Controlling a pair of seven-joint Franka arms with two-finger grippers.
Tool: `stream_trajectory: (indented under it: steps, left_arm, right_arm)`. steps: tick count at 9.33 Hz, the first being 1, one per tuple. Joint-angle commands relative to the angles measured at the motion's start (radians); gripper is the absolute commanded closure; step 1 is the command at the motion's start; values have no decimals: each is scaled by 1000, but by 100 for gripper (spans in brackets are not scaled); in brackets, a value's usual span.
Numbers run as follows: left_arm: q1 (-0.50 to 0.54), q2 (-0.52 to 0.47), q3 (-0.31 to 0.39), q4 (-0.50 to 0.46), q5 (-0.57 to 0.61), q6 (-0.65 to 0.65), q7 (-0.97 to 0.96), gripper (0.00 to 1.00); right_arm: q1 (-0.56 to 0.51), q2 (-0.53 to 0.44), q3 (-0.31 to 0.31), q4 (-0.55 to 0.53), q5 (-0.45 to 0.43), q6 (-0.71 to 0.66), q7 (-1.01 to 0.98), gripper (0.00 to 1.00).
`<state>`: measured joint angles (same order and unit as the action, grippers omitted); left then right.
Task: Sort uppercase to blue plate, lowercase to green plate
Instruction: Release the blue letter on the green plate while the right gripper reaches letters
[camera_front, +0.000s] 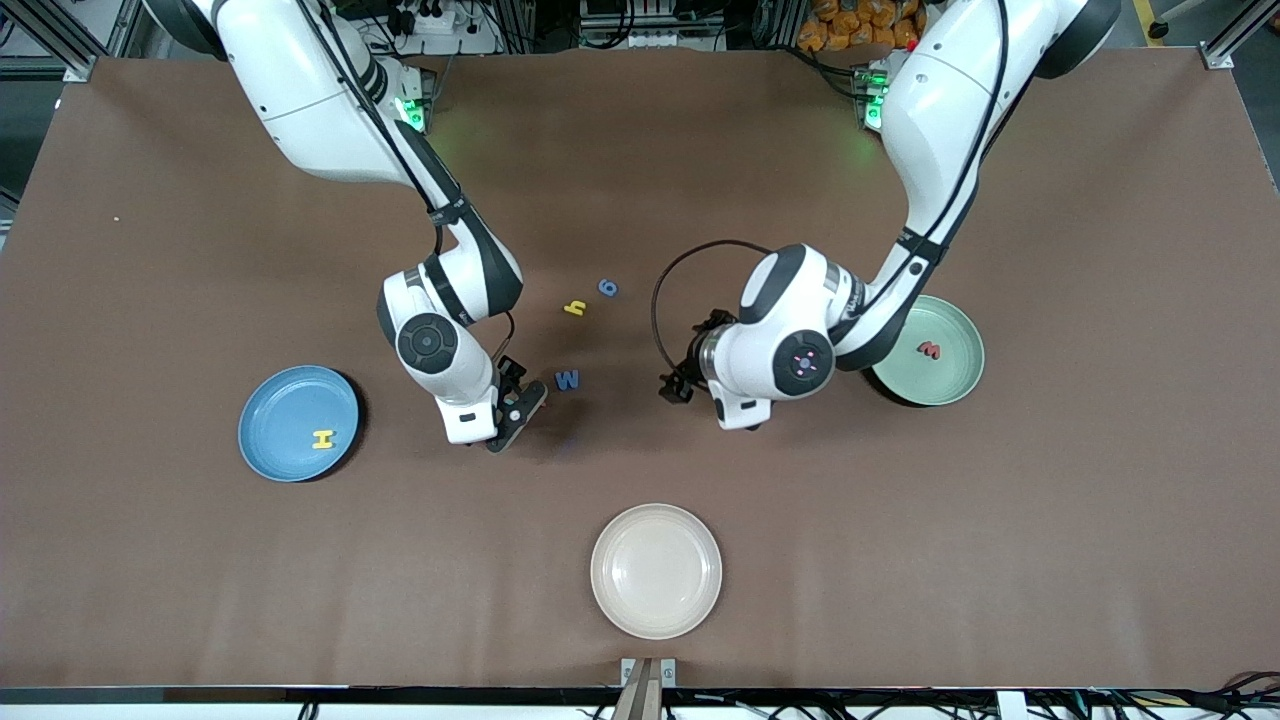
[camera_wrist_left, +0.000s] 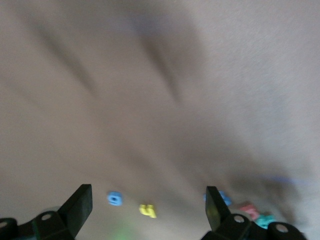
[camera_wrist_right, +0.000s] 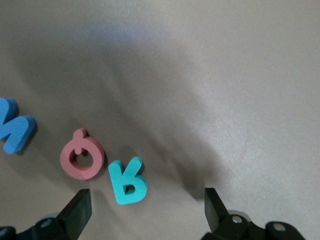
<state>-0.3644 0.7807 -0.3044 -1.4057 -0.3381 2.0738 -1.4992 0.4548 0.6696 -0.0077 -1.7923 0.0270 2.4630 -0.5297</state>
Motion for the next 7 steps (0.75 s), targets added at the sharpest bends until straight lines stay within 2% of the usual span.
stream_trajectory:
  steps: [1,3,5,7]
  left_arm:
    - [-8,86,1,85,-45,40,-88,0]
    - [-8,101,1,85,-161,66,-95,0]
    - [-18,121,-1,85,-215,124,-93,0]
    - [-27,149,-2,85,-231,127,-81,0]
  right_arm:
    - [19,-22,5,-29,16,34,0,0]
    - [28,-15,3,-25,16,66,10,0]
    - [16,-15,3,-30,14,59,-1,0]
    - [5,-47,2,-39,13,10,-32,0]
